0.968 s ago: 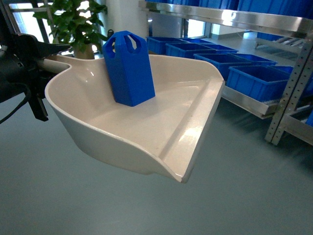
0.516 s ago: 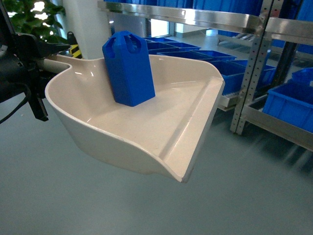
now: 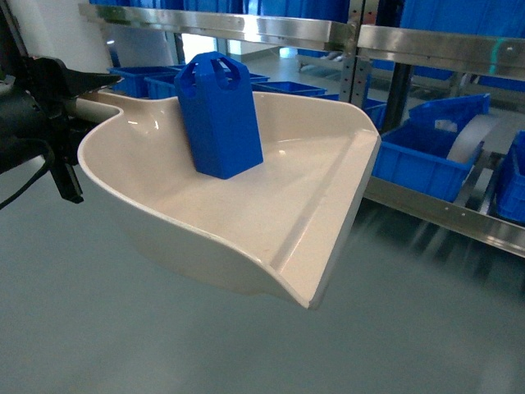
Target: Place part in tray to right shelf
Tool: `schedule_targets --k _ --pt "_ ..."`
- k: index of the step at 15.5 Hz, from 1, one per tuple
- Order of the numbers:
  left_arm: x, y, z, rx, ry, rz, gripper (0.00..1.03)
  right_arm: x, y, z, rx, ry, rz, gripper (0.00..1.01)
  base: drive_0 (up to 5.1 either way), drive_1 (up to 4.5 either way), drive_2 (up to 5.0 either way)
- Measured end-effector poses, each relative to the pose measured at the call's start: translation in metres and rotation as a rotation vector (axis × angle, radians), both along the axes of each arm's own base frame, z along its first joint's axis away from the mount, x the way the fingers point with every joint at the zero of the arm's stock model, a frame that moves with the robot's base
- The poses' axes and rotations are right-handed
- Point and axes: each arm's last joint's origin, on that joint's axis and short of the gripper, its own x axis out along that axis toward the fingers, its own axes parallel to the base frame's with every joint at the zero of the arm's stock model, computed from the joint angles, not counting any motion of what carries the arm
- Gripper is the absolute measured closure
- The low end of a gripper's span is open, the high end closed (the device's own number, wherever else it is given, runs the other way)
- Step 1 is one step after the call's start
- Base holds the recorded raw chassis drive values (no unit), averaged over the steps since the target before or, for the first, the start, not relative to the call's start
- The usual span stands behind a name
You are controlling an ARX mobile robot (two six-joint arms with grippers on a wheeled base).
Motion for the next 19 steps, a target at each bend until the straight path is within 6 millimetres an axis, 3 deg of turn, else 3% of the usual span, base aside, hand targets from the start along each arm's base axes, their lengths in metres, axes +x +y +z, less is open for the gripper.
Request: schedule_targets --k 19 --pt "0.0000 -0.0014 0.0001 0.000 0.000 -0.005 0.91 0.0000 0.0000 0.0000 0.000 0.000 0.000 0.03 -1.6 -1.58 -1.6"
